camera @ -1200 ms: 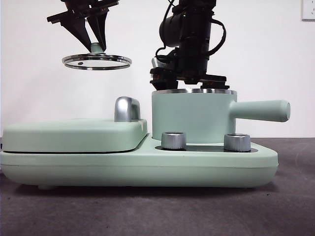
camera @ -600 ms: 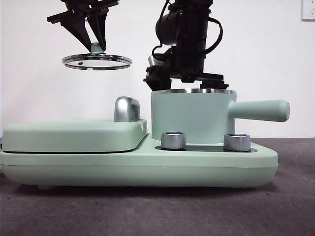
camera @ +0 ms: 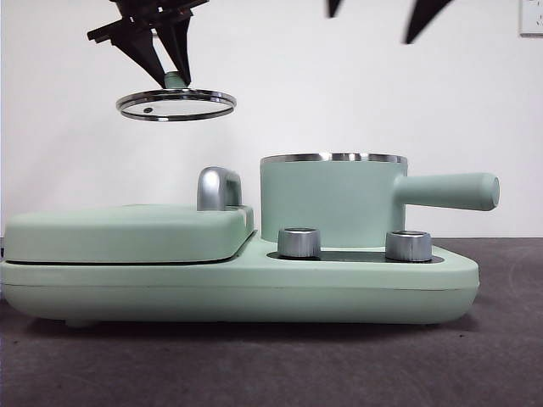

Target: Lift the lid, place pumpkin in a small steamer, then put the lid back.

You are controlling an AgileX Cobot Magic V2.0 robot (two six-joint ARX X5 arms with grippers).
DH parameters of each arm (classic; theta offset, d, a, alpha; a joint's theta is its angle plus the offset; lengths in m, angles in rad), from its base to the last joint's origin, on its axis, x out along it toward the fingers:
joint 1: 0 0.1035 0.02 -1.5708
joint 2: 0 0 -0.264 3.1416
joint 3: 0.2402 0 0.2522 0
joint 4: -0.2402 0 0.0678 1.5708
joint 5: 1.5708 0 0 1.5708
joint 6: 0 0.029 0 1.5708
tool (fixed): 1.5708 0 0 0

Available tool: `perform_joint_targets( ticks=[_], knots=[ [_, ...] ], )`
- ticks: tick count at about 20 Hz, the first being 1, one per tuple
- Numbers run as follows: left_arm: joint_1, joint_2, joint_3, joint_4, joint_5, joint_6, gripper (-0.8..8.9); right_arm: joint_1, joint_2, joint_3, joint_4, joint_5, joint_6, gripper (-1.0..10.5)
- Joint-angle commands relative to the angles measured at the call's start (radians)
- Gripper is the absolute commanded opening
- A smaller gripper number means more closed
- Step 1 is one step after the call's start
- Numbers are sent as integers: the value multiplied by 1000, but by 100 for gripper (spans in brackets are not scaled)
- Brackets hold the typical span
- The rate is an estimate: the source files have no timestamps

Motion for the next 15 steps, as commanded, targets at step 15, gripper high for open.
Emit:
perform_joint_targets(
  ticks=[15],
  knots=[
    [-322, 10, 43, 20, 9, 21, 51, 21, -954, -1026, 335, -114, 28, 550]
  ],
)
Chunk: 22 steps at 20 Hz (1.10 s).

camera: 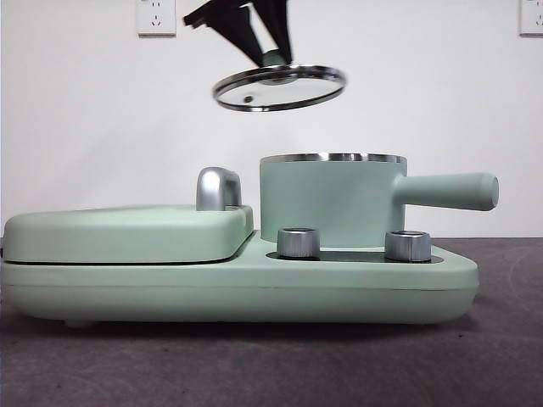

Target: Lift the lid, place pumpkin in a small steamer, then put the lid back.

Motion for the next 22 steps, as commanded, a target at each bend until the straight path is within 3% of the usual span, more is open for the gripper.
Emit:
perform_joint_targets(
  ticks=[1, 9, 15, 22],
  knots=[
    [-39, 17, 43, 20, 6, 20, 48, 7, -58, -17, 26, 0, 20, 550],
    [-121, 97, 43, 11, -3, 63, 10, 7, -179, -18, 32, 7, 60, 550],
    [-134, 147, 43, 2, -59, 81, 10, 7, -182, -18, 31, 7, 61, 550],
    [-138, 158, 43, 8, -59, 84, 10, 7, -182, -18, 32, 7, 61, 550]
  ],
)
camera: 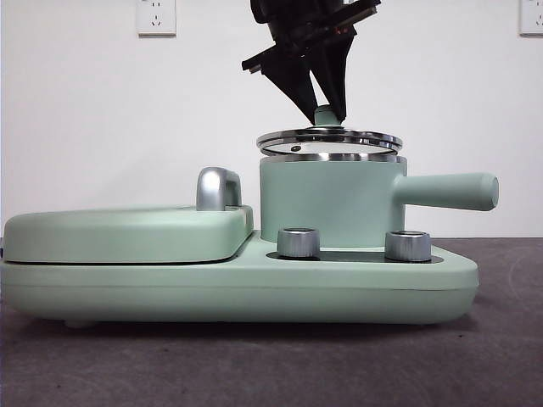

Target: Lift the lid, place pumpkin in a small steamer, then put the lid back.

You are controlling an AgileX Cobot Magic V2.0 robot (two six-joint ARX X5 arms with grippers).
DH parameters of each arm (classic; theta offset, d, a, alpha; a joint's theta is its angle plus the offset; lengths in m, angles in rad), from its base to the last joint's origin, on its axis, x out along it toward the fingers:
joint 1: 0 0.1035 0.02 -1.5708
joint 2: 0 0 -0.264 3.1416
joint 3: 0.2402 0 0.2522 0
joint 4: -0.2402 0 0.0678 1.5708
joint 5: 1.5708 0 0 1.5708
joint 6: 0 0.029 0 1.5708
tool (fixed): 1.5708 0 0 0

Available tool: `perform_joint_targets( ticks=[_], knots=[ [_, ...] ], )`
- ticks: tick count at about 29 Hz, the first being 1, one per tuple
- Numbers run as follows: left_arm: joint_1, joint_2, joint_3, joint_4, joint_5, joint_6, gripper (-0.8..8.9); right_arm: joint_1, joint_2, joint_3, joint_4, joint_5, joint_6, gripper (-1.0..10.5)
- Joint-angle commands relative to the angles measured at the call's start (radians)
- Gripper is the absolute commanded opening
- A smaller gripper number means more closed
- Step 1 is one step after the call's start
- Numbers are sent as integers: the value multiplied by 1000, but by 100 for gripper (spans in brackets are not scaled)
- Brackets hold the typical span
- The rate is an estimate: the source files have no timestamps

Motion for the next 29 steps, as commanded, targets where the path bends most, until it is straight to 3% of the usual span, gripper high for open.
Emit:
perform_joint_targets(
  ticks=[1, 29],
  knots=[
    [-16, 25, 41, 12, 0, 7, 10, 7, 2, 10, 10, 1, 12, 550],
    [-33, 57, 41, 36, 0, 58, 10, 7, 2, 10, 7, 2, 11, 550]
  ],
)
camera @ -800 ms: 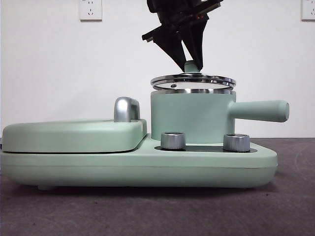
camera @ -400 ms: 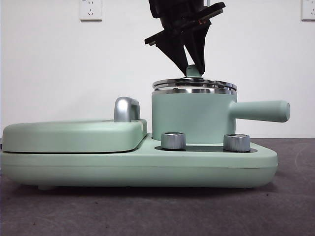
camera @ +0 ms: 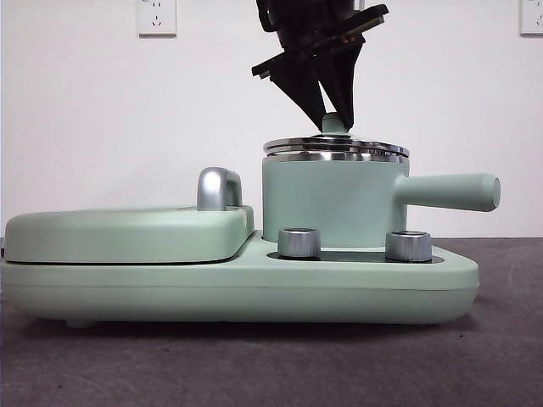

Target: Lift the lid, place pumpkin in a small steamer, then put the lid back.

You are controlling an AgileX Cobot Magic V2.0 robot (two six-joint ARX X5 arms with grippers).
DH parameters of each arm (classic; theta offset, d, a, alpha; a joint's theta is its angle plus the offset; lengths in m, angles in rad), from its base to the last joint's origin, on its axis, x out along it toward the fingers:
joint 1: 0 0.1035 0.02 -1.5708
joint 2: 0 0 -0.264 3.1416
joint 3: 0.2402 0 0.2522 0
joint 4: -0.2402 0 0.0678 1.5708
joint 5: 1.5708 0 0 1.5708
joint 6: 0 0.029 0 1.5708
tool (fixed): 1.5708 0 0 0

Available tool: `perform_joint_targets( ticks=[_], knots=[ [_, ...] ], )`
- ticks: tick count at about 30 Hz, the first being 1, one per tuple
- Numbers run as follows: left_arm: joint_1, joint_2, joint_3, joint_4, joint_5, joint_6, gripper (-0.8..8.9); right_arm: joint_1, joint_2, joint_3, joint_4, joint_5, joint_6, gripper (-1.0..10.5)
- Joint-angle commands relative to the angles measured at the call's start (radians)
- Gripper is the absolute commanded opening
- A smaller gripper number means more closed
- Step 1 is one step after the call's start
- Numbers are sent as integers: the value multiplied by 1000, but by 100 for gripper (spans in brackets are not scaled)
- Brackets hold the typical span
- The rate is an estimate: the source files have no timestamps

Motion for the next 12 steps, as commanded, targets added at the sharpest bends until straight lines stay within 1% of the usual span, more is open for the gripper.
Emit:
perform_joint_targets(
  ticks=[1, 9, 12],
  knots=[
    [-18, 24, 13, 31, 7, 14, 10, 7, 2, 10, 8, 1, 12, 550],
    [-53, 26, 13, 28, 7, 21, 10, 7, 2, 10, 15, 1, 12, 550],
    [-50, 26, 13, 11, 7, 21, 10, 7, 2, 10, 14, 1, 11, 550]
  ],
)
